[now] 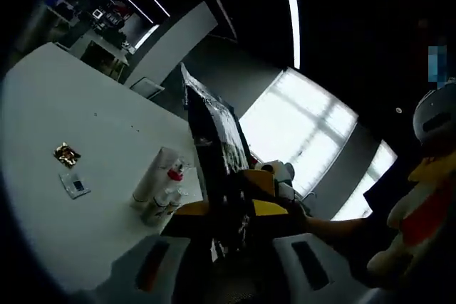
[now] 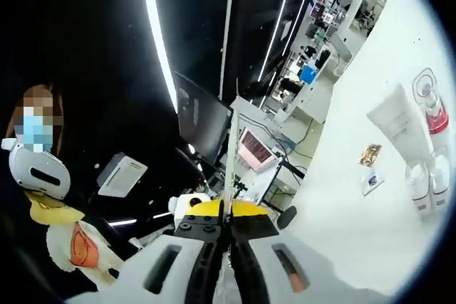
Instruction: Arrange the skincare products in the storage area until every visible bottle or jar stands upright without overlapping.
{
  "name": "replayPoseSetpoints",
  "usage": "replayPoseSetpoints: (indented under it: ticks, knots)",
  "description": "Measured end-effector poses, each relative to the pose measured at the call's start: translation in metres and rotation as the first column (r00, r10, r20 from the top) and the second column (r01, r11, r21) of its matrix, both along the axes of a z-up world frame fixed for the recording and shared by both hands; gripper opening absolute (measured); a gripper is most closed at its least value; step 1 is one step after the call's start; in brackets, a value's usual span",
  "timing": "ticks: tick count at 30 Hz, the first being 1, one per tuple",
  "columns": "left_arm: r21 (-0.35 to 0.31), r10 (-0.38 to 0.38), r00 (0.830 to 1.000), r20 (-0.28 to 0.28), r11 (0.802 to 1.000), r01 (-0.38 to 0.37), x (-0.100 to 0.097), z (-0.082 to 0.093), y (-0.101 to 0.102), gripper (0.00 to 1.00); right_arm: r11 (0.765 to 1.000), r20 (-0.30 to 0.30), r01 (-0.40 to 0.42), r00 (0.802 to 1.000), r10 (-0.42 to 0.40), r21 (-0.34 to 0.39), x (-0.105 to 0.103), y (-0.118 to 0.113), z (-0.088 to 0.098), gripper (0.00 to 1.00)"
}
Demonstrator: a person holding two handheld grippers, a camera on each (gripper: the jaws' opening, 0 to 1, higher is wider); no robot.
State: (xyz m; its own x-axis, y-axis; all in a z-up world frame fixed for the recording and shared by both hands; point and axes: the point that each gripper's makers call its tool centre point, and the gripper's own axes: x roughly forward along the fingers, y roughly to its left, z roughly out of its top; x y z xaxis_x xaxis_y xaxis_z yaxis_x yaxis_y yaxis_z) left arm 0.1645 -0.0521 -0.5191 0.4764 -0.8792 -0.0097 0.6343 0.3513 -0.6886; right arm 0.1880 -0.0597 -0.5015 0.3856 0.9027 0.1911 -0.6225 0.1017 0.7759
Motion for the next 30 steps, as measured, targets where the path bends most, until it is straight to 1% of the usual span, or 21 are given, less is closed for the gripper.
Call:
replayPoseSetpoints:
  ticks: [1,2,5,6,7,9,11,15,17,18,20,21,22,24,26,28,30]
  knots:
    - [0.001,-0.001,1.0,-0.001,1.0,0.001,-0.001,-0.001,0.0,0.01,1.0,-0.005,0.004,1.0,-0.004,-0.011,0.001,0.0,-0.003,0.02]
    - [-0.002,-0.003,1.0,-0.001,1.0,0.003,-0.002,0.0,-0.001,0.0,1.0,-0.009,0.012,1.0,-0.013,-0.027,0.002,0.0,-0.006,0.02]
    - [-0.011,0.001,0.999,-0.033,1.0,-0.002,-0.004,-0.002,0.0,0.0,1.0,-0.014,0.012,1.0,-0.013,-0.021,0.001,0.001,-0.009,0.02]
    - [-0.043,-0.002,0.998,-0.065,0.999,-0.001,-0.005,-0.001,0.0,0.0,1.0,-0.007,0.013,1.0,-0.013,-0.017,0.001,0.001,-0.008,0.02]
    - [-0.061,-0.008,0.997,-0.081,0.998,0.003,-0.006,0.0,0.0,0.0,1.0,0.0,0.012,1.0,-0.012,-0.009,0.002,0.001,-0.007,0.03]
    - [-0.083,-0.016,0.996,-0.087,0.997,0.009,-0.007,0.002,0.001,0.0,1.0,-0.004,0.004,1.0,-0.004,-0.008,0.003,0.002,-0.007,0.05]
    - [-0.075,-0.032,0.996,-0.086,0.997,0.026,-0.011,0.002,0.0,0.0,0.999,0.023,0.027,0.999,-0.026,-0.019,0.008,0.0,-0.006,0.08]
    - [-0.054,-0.076,0.993,-0.089,0.996,0.072,-0.021,-0.001,-0.004,0.0,0.998,0.023,0.053,0.998,-0.053,-0.016,0.019,-0.006,-0.002,0.1]
    - [-0.055,-0.078,0.993,-0.094,0.996,0.073,-0.023,-0.003,-0.004,0.0,0.998,0.013,0.065,0.998,-0.065,-0.015,0.022,-0.008,-0.002,0.07]
    - [-0.059,-0.076,0.992,-0.099,0.996,0.071,-0.023,-0.004,-0.004,0.0,0.998,-0.002,0.07,0.998,-0.07,0.001,0.023,-0.008,-0.001,0.06]
    - [-0.061,-0.069,0.992,-0.106,0.996,0.063,-0.022,-0.006,-0.003,0.0,0.995,-0.083,0.073,0.994,-0.067,0.07,0.023,-0.008,0.002,0.03]
    - [-0.054,-0.063,0.993,-0.104,0.997,0.057,-0.021,-0.008,-0.003,0.0,0.993,-0.098,0.073,0.993,-0.064,0.092,0.022,-0.008,0.002,0.02]
    - [-0.041,-0.054,0.993,-0.101,0.998,0.05,-0.02,-0.01,-0.002,0.0,0.993,-0.111,0.076,0.992,-0.066,0.092,0.022,-0.008,0.0,0.02]
    - [-0.034,-0.048,0.994,-0.098,0.998,0.045,-0.019,-0.012,-0.002,0.0,0.993,-0.098,0.093,0.992,-0.086,0.071,0.022,-0.008,-0.002,0.02]
    - [-0.016,-0.031,0.996,-0.089,0.999,0.03,-0.017,-0.017,-0.002,0.0,0.993,-0.096,0.102,0.991,-0.096,0.06,0.023,-0.008,-0.003,0.02]
    - [-0.007,-0.024,0.995,-0.094,1.0,0.023,-0.016,-0.02,-0.002,0.01,0.993,-0.097,0.115,0.989,-0.111,0.037,0.025,-0.009,-0.007,0.01]
    - [0.001,-0.01,0.995,-0.103,1.0,0.01,-0.015,-0.023,-0.003,0.02,0.992,-0.108,0.122,0.987,-0.118,0.029,0.026,-0.011,-0.009,0.01]
